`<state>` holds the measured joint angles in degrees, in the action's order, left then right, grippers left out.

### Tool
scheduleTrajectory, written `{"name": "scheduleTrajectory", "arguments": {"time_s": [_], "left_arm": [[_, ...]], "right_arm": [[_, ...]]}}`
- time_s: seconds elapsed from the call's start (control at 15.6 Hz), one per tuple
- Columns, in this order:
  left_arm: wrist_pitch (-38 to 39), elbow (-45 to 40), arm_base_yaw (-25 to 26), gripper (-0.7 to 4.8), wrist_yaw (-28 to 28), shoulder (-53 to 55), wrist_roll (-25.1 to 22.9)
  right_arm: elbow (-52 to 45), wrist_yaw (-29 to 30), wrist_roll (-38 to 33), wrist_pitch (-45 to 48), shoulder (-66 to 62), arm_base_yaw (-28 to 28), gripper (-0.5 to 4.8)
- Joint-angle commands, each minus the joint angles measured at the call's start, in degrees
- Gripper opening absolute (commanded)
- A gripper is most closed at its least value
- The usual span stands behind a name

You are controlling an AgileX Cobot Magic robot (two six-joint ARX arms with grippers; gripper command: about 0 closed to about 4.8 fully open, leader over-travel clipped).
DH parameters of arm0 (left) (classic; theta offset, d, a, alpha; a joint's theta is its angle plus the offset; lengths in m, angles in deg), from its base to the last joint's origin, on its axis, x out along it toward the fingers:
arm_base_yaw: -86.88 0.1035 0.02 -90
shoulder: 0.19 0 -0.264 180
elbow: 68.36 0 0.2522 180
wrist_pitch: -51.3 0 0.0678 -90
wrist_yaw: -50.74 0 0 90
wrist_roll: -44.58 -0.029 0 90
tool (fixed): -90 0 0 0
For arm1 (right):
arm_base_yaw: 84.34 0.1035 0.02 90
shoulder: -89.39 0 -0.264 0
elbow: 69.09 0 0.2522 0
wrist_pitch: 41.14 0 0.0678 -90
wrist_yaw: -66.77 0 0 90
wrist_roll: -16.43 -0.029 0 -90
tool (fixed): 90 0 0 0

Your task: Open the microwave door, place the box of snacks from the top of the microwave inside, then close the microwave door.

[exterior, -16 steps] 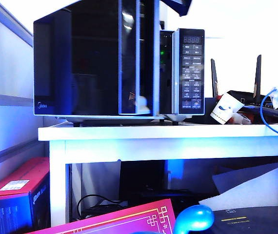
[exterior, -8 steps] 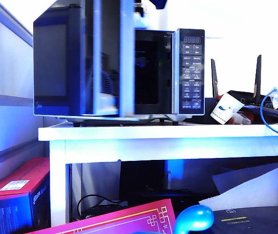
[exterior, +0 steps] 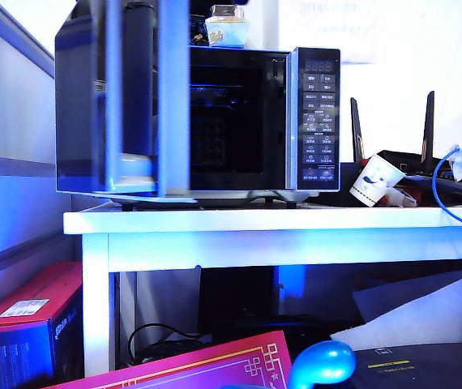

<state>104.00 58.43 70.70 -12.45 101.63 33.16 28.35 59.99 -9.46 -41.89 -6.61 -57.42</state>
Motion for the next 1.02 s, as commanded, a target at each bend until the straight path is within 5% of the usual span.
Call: {"name": "scheduleTrajectory", "arguments": {"time_s": [0.06,0.32,0.45,0.7,0.77,1.02], "left_arm": [[3.61,0.26,-0.02,-0.06,-0.22,-0.26,-0.83],[6.29,0.26,0.0,-0.06,-1.6,-0.83,-3.32],[7.23,0.26,0.07,-0.05,-5.2,-1.18,-3.63],[7.69,0.26,0.13,-0.06,-7.43,-1.88,-3.65],[7.78,0.26,0.13,-0.06,-7.67,-1.99,-3.65],[11.17,0.26,0.13,-0.06,-12.87,-2.51,-7.32]], "right_arm": [[0.24,-2.45,-2.69,1.73,0.22,-0.26,4.18],[0.26,-13.81,-2.75,8.44,0.35,-2.91,4.17],[0.26,-26.88,-2.38,14.25,0.37,-3.78,4.17],[0.26,-63.41,15.85,20.63,0.24,-1.81,4.26],[0.28,-69.37,19.87,20.72,-0.2,-0.79,4.79],[6.69,-76.63,21.44,17.29,-4.61,0.28,4.79]]}}
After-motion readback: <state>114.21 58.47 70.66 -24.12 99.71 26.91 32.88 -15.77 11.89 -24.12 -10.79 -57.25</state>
